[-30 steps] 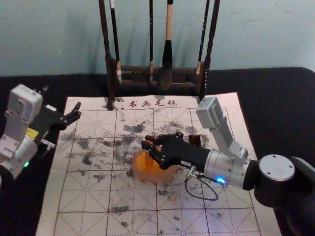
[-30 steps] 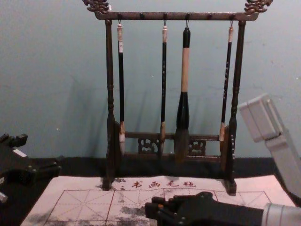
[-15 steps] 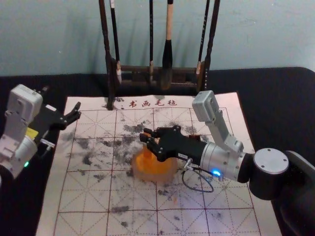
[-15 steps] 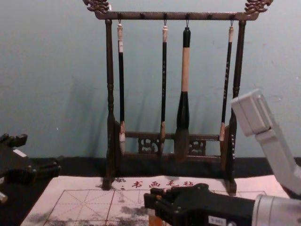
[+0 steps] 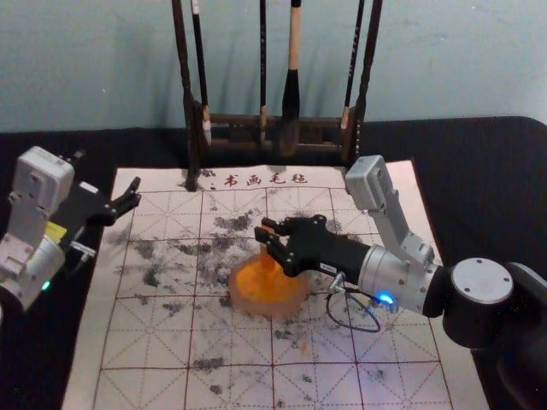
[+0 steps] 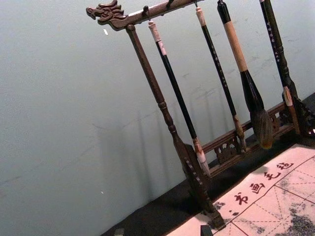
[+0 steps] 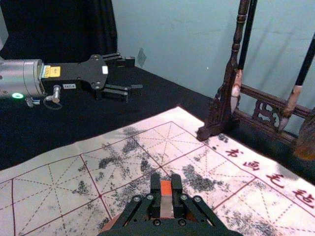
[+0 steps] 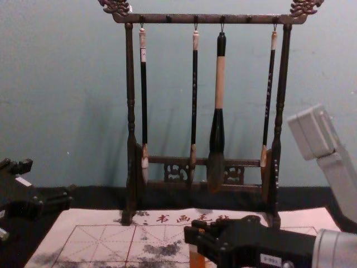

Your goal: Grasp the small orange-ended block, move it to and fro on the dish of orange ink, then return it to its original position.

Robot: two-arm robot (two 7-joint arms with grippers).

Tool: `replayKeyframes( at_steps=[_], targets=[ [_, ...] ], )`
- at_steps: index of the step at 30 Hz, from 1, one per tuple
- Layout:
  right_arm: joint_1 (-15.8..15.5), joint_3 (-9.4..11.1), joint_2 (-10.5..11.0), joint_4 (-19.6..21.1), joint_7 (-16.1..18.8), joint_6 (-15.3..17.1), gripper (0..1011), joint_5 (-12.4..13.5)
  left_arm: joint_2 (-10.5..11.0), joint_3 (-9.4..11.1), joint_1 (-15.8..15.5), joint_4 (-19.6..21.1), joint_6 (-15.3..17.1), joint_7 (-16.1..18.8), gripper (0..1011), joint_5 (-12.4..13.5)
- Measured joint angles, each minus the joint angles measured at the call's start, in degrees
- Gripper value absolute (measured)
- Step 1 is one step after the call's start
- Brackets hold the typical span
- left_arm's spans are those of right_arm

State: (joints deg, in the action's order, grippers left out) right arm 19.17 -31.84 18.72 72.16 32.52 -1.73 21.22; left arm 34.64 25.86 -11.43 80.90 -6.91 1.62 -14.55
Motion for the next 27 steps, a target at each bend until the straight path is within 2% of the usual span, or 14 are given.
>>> replayKeyframes(
  at_steps=[14, 27],
  targets=[
    [-2.2, 1.2, 1.8, 2.7, -0.3, 0.9, 131, 0.5, 0.0, 0.0, 0.0, 0.0, 0.0, 0.0, 1001, 0.0],
    [-3.4, 0.6, 2.3, 4.6, 0.5, 1.6, 131, 1.3, 0.0, 0.0, 0.0, 0.0, 0.0, 0.0, 1001, 0.0]
  ],
)
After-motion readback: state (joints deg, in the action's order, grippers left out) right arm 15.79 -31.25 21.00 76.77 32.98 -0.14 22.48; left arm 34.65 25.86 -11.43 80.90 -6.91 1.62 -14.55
